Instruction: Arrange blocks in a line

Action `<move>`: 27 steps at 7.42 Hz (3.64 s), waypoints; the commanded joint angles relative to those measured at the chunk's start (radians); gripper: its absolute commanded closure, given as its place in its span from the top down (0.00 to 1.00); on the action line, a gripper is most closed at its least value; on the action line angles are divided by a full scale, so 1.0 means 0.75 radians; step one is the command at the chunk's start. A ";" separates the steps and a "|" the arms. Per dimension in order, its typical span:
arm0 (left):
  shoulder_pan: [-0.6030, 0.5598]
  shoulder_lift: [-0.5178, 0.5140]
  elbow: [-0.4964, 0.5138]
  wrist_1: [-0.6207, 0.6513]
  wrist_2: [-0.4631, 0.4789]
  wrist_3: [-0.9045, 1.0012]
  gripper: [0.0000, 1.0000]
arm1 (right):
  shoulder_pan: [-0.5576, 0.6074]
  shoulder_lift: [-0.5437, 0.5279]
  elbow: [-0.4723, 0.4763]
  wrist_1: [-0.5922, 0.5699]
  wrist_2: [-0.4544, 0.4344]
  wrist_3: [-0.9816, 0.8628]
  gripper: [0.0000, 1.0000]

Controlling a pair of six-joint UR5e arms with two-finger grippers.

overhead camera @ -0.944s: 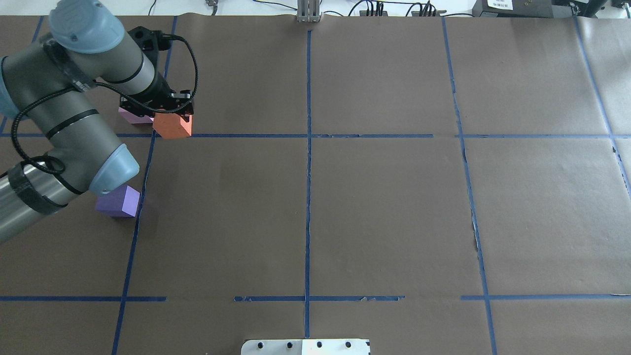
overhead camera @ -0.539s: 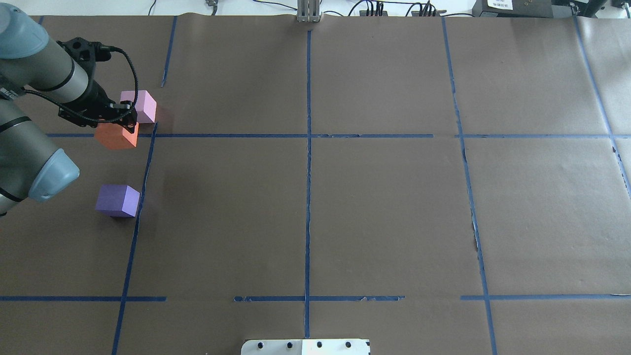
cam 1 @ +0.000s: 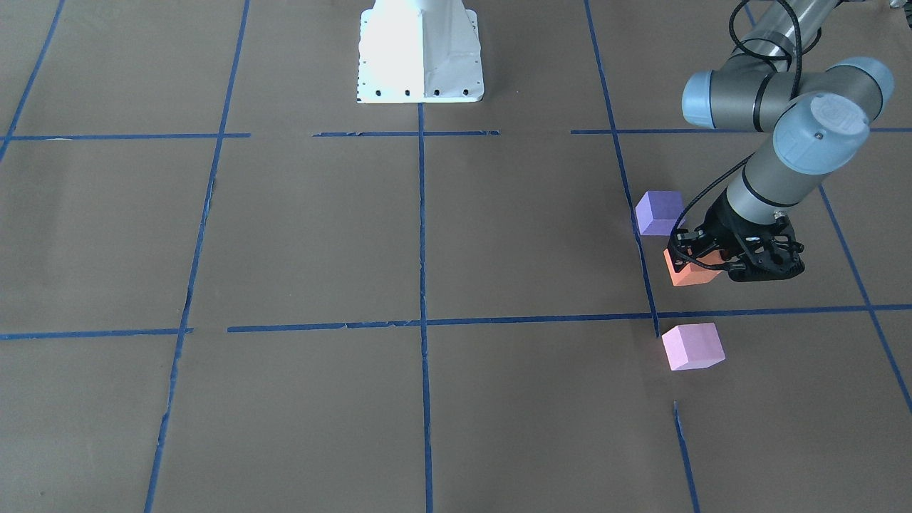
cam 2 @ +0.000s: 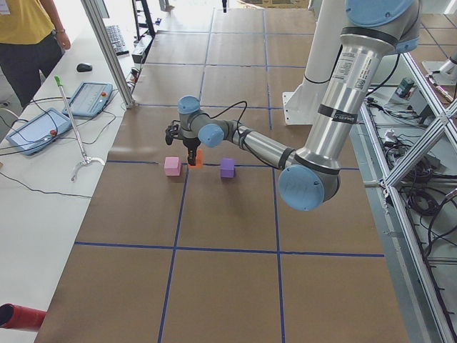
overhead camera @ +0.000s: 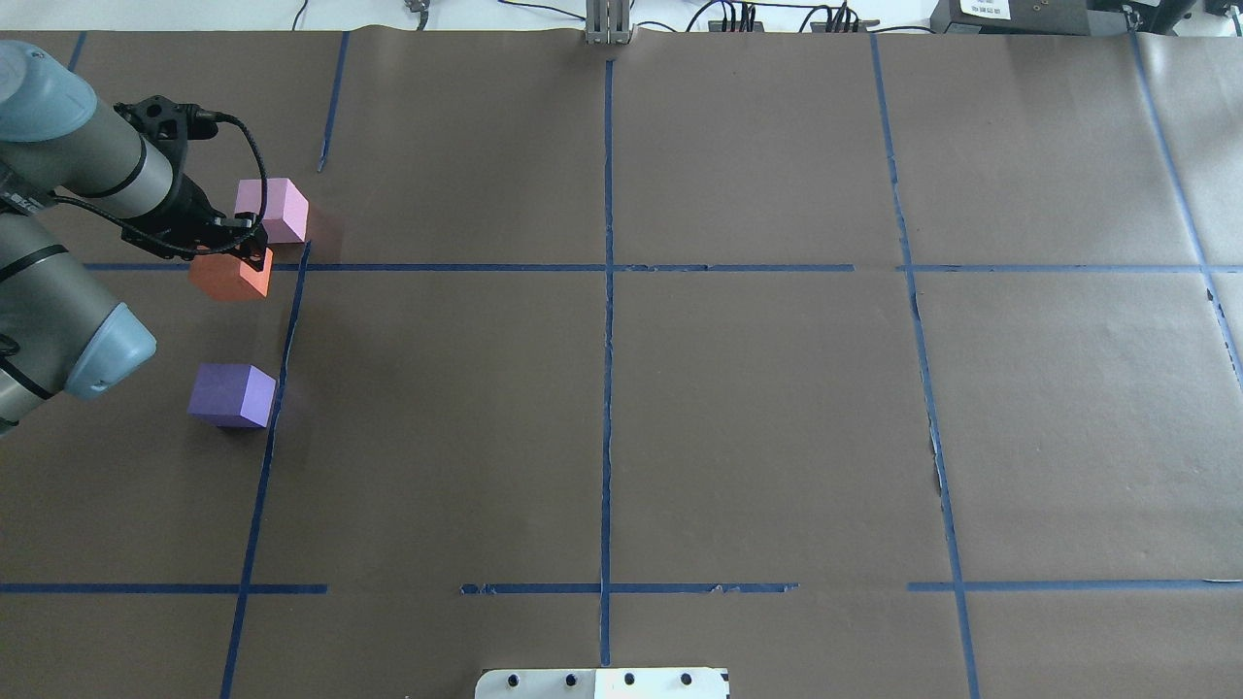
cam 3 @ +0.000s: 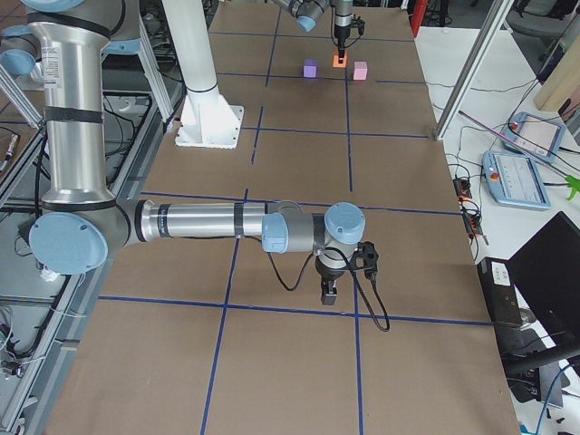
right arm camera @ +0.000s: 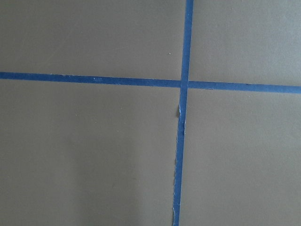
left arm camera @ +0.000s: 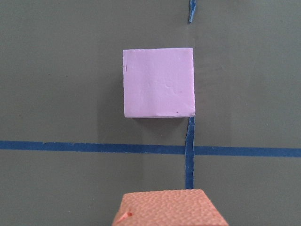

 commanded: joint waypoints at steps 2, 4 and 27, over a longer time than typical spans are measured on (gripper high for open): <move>0.038 -0.001 0.125 -0.165 0.002 -0.021 0.14 | 0.000 0.000 0.000 0.001 0.002 0.000 1.00; 0.064 -0.001 0.137 -0.170 0.002 -0.029 0.14 | 0.000 0.000 0.000 0.001 0.000 0.000 1.00; -0.942 0.201 0.072 0.424 -0.215 1.290 1.00 | 0.000 0.000 0.000 0.001 0.000 0.000 1.00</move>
